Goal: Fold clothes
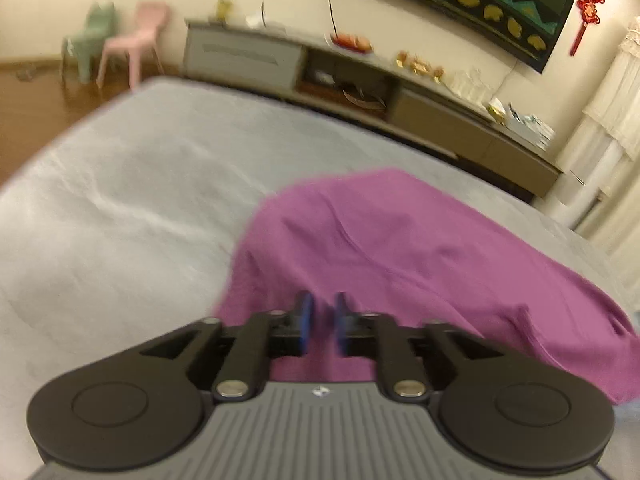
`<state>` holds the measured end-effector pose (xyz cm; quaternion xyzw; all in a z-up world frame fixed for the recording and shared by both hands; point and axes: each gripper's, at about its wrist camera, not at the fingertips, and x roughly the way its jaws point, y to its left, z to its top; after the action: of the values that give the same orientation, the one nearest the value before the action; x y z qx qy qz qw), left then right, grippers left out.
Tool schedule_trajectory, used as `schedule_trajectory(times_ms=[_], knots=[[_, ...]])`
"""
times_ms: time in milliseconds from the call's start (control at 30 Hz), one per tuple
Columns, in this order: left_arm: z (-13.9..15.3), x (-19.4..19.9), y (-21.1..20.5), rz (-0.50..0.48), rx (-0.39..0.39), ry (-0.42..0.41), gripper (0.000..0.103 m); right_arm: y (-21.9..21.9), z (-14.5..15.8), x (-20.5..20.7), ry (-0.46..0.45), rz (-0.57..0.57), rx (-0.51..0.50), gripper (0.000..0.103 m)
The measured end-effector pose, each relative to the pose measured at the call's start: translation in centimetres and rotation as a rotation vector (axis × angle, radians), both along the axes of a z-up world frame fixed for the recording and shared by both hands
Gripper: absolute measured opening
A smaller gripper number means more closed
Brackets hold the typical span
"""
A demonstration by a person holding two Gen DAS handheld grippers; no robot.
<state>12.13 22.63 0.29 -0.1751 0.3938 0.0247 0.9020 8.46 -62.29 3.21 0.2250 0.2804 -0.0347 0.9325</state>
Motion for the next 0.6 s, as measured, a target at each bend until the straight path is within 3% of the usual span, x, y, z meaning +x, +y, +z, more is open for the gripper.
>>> schedule_trajectory(times_ms=[33,67,100,133,167,200,233,300,367,400,433,467,500,533,600], knots=[[-0.3,0.0,-0.1,0.015,-0.010,0.019,0.071,-0.3,-1.3,1.2,0.094,-0.027,-0.081,0.000],[-0.6,-0.1,-0.1,0.031,-0.018,0.038,0.089,-0.7,-3.1,2.1,0.184,-0.044,-0.108,0.000],[-0.9,-0.2,-0.3,0.038,-0.029,0.048,0.092,-0.9,-4.9,2.6,0.254,-0.051,-0.105,0.000],[-1.2,-0.2,-0.4,0.042,-0.042,0.056,0.093,-0.9,-6.0,2.4,0.289,-0.042,-0.085,0.014],[-1.6,-0.3,-0.5,0.047,-0.054,0.064,0.093,-0.8,-7.2,2.2,0.321,-0.034,-0.065,0.019],[-1.9,-0.3,-0.7,0.051,-0.067,0.072,0.094,-0.5,-7.8,1.6,0.310,-0.025,-0.056,0.029],[-2.3,-0.2,-1.1,0.031,-0.093,0.083,0.095,-0.1,-8.3,1.2,0.287,-0.014,-0.054,0.050],[-3.1,0.3,-2.3,-0.023,-0.124,0.108,0.096,0.9,-9.4,0.6,0.256,0.013,-0.063,0.069],[-3.3,0.4,-4.1,-0.060,-0.041,0.100,0.097,1.4,-10.5,0.7,0.266,0.041,-0.128,0.070],[-3.4,0.4,-4.7,-0.078,-0.007,0.090,0.093,1.9,-11.0,0.8,0.274,0.051,-0.169,0.069],[-3.5,0.5,-5.3,-0.095,0.025,0.079,0.072,2.1,-11.6,1.4,0.275,0.059,-0.213,0.064],[-3.4,0.5,-5.7,-0.109,0.050,0.072,0.033,2.3,-12.1,1.9,0.276,0.069,-0.256,0.055],[-3.4,0.7,-5.8,-0.116,0.066,0.079,0.015,2.5,-12.2,2.0,0.276,0.087,-0.279,0.025],[-3.3,0.7,-5.5,-0.114,0.057,0.070,0.008,2.4,-12.2,2.2,0.275,0.095,-0.274,0.000],[-3.0,0.6,-4.8,-0.106,0.027,0.044,0.007,2.2,-12.0,2.3,0.248,0.112,-0.258,0.000]])
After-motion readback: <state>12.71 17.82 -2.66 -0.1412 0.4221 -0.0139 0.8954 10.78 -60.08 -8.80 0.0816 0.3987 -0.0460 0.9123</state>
